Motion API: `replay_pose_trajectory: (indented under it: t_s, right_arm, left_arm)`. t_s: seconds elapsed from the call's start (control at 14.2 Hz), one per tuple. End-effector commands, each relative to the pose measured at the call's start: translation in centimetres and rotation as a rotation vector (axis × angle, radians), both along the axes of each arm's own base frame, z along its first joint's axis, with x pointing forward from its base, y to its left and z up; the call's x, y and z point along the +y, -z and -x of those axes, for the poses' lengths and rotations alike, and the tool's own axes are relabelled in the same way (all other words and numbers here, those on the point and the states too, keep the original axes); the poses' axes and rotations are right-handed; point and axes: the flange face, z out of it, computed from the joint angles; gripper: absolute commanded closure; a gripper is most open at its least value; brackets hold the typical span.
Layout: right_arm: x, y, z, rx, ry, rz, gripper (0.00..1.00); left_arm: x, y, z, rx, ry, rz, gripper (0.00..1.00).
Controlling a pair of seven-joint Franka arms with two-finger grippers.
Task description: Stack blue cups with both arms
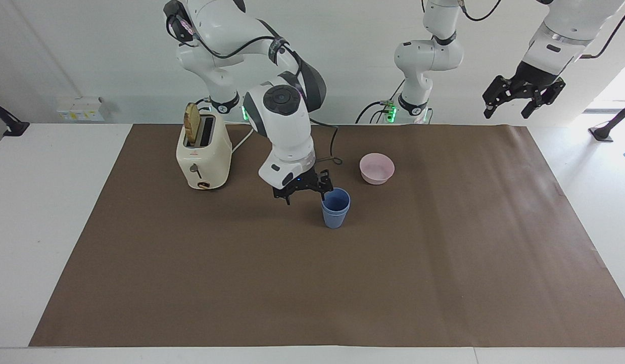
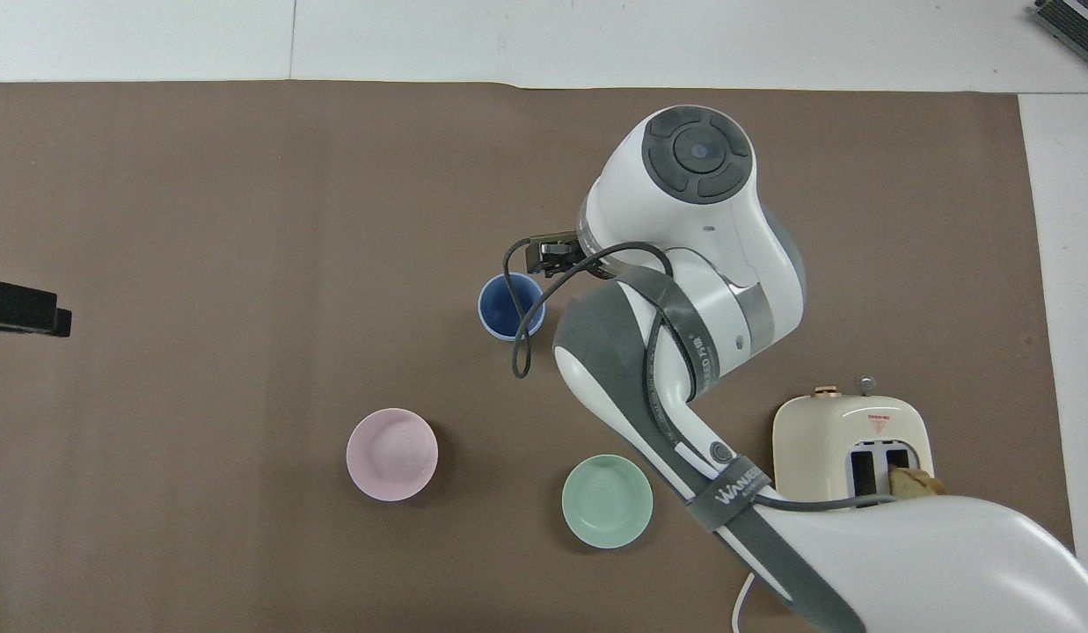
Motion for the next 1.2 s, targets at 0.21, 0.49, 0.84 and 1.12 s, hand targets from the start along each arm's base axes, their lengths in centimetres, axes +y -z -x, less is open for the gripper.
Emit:
replay_pose_trajectory:
  t_s: [0.21,0.49,0.84,1.12]
  right_arm:
    - [-10.6,-7.2,-1.3,-0.018,-0.052,0.072,0.00]
    - [-19.7,-12.7,-0.5,-0.046,-0.053,0.077,0.00]
    - [-23.3,-16.6,3.2,-0.020,-0.069,0.114,0.00]
    - [-25.2,-16.6,4.2,0.013,-0.038,0.110,0.00]
  left_arm:
    - [0.2,-0.4,0.6,0.005,-0.011,0.006,0.00]
    - [0.2,-0.4,0.6,0.005,-0.011,0.006,0.00]
    - [0.2,-0.4,0.6,0.005,-0.011,0.006,0.00]
    - [0.2,-0.3,0.6,0.006,-0.011,0.006,0.00]
